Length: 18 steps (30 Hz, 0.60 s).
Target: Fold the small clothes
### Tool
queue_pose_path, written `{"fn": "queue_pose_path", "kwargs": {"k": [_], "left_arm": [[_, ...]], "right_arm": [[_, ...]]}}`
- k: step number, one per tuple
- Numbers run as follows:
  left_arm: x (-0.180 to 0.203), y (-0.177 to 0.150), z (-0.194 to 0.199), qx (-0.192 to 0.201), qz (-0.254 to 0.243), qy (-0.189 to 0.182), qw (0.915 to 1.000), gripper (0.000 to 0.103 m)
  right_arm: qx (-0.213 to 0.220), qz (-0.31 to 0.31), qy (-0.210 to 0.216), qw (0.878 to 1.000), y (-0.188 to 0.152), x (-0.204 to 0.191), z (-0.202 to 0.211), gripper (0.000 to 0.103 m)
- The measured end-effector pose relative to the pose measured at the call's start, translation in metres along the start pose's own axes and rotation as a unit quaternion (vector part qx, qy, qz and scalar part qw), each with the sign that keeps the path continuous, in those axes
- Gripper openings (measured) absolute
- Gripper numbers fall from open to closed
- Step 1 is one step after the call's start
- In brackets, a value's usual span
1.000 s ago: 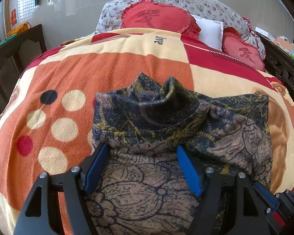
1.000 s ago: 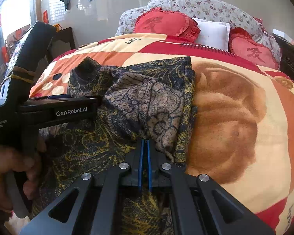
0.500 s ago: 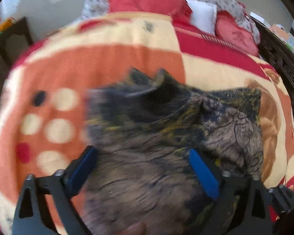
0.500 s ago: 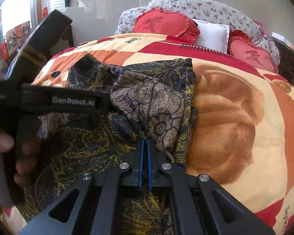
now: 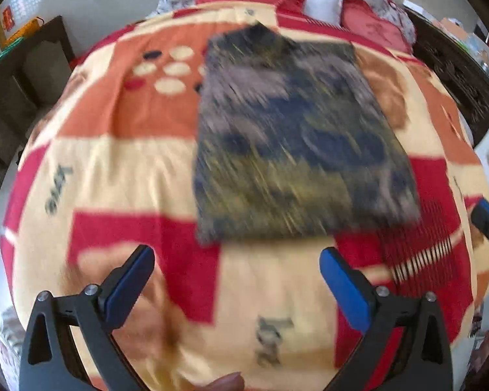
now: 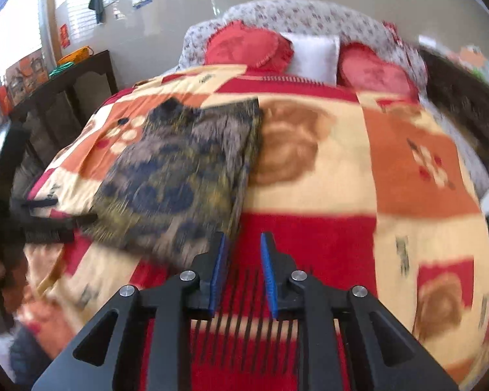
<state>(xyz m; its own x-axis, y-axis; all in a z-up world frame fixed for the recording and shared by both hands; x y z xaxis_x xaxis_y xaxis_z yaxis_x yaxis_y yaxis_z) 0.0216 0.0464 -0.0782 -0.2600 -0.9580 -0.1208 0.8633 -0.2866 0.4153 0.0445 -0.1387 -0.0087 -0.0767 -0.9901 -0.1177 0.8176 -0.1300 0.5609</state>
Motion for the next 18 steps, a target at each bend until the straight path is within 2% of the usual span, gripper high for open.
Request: {"fn": "queue_pose_path", "kwargs": {"k": [3,7,18], "left_arm": [[0.017,-0.005,0.003,0.000,-0.003,-0.003,1.0000,0.103],[0.024,0.000,0.007,0.002,-0.012,0.012,0.9999,0.103],[0.026,0.012,0.013,0.010,-0.014,0.011,0.9998,0.103]], "right_arm": [[-0.014,-0.005,0.003,1.000,-0.014,0.001,0.012,0.036],[-0.021,-0.005,-0.003,1.000,-0.020,0.001,0.012,0.042],[-0.023,-0.016,-0.008,1.000,-0.025,0.007,0.012,0.044]]}}
Point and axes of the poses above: each gripper's, at about its wrist camera, not at the fingertips, and z roughly against the way its jaws point, x to its right, y to its top, the point moved 6 cm from there along -z, roughly the way its jaws point, and after that the axes turned 15 degrees about -z, right-handed, at the moved point
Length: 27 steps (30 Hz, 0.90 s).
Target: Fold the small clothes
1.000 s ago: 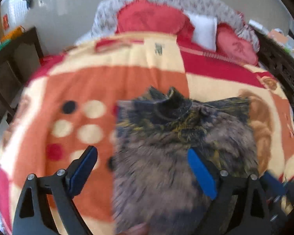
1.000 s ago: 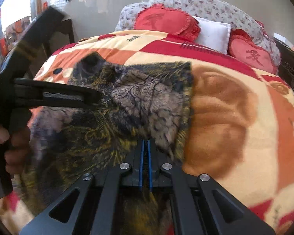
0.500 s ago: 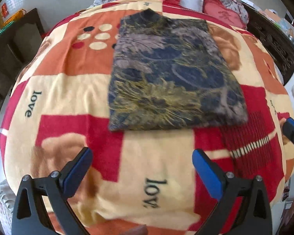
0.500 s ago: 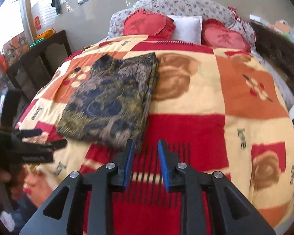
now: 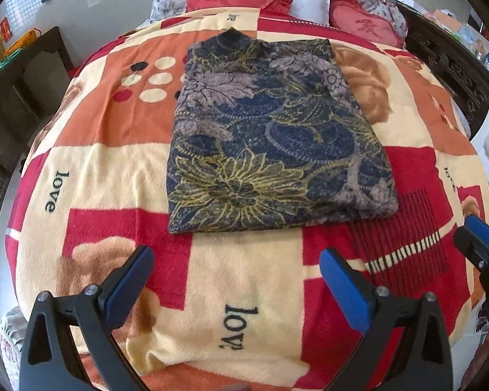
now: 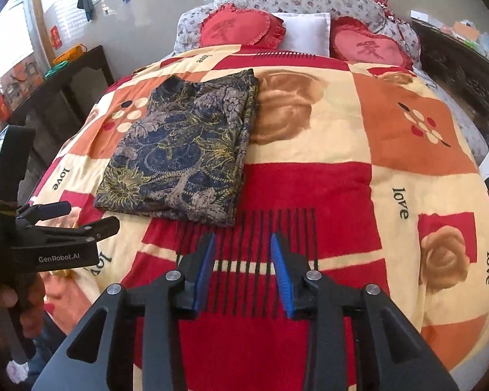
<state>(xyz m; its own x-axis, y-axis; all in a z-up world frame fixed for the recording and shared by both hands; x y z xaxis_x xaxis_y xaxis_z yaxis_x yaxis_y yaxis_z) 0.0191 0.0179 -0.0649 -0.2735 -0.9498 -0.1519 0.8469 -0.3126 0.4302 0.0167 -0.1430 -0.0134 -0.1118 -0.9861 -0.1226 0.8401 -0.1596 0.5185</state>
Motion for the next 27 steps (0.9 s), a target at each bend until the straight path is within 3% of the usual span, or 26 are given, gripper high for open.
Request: {"fn": "queue_pose_path", "kwargs": {"k": [22,27], "left_arm": [[0.004,0.002,0.010,0.019,0.005,-0.021,0.9996,0.103],[0.008,0.004,0.016,0.028,0.001,-0.009,0.9996,0.103]], "right_arm": [[0.020,0.007,0.007,1.000,0.012,-0.006,0.013,0.044],[0.022,0.007,0.009,1.000,0.013,-0.006,0.012,0.044]]}}
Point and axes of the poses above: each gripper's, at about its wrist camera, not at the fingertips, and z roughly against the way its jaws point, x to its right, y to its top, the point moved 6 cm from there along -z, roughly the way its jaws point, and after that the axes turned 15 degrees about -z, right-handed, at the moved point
